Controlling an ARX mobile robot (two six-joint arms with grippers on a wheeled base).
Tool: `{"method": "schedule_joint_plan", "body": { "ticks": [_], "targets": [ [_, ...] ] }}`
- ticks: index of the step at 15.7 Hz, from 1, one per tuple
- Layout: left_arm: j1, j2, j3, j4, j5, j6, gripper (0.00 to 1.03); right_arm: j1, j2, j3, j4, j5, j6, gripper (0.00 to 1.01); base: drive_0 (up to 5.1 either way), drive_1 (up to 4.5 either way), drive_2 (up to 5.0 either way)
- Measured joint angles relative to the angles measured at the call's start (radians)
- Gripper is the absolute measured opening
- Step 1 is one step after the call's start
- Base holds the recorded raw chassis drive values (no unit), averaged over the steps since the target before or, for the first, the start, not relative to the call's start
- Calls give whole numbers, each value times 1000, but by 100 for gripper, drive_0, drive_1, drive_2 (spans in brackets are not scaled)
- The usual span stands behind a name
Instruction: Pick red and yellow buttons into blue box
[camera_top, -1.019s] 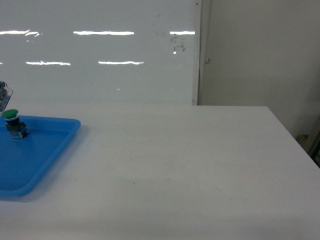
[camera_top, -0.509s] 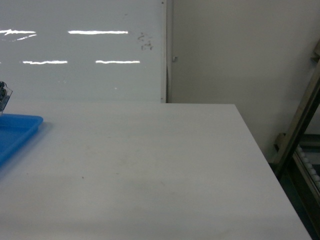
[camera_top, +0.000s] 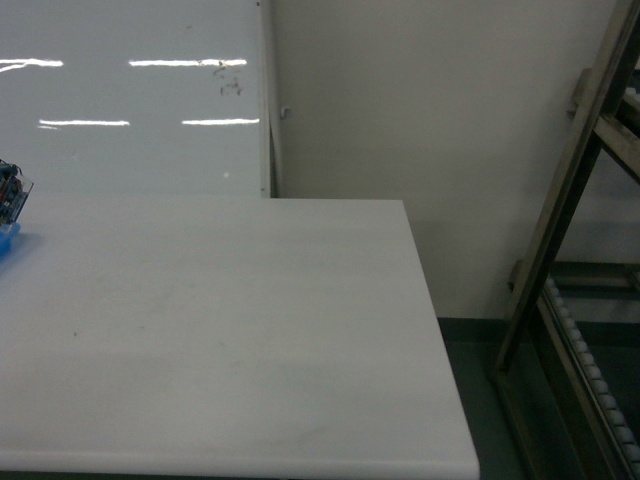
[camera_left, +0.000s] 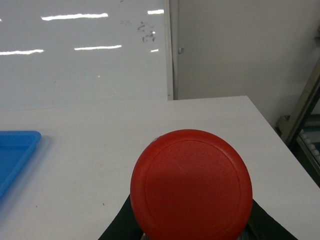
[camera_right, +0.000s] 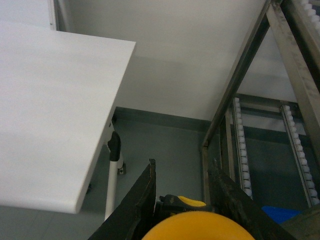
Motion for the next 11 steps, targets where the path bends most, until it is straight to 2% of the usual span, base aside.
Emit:
{"method": "schedule_joint_plan", "body": {
  "ticks": [11],
  "targets": [
    [1, 0, 0, 0, -2, 0, 24, 0, 0, 0, 0, 0, 0, 29, 423, -438, -13]
  ]
}}
